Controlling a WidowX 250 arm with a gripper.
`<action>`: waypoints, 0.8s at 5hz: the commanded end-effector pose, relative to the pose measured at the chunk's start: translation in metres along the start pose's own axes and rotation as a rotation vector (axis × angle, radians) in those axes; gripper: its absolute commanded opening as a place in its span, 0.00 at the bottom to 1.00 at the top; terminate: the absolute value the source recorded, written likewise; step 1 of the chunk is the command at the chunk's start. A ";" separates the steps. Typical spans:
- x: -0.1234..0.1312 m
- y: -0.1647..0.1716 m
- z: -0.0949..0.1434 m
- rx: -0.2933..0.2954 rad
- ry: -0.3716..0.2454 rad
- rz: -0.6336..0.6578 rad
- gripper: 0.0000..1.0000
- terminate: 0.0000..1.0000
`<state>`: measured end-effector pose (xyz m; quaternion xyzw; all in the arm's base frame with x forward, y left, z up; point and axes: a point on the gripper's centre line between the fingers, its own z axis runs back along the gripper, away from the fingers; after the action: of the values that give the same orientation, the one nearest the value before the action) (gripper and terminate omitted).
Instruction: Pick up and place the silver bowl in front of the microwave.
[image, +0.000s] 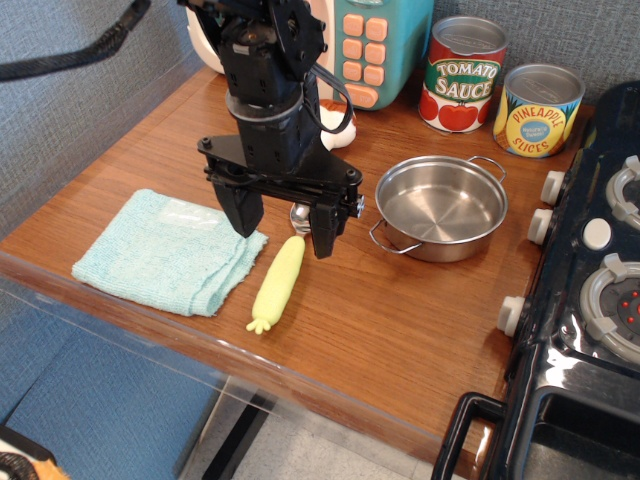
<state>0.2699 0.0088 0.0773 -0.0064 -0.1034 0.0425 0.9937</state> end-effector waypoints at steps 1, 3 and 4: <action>0.000 0.000 0.000 0.000 0.000 0.000 1.00 0.00; 0.030 -0.057 -0.014 -0.048 -0.031 -0.115 1.00 0.00; 0.047 -0.103 -0.022 -0.071 -0.055 -0.276 1.00 0.00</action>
<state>0.3270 -0.0897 0.0519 -0.0231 -0.1087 -0.1041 0.9883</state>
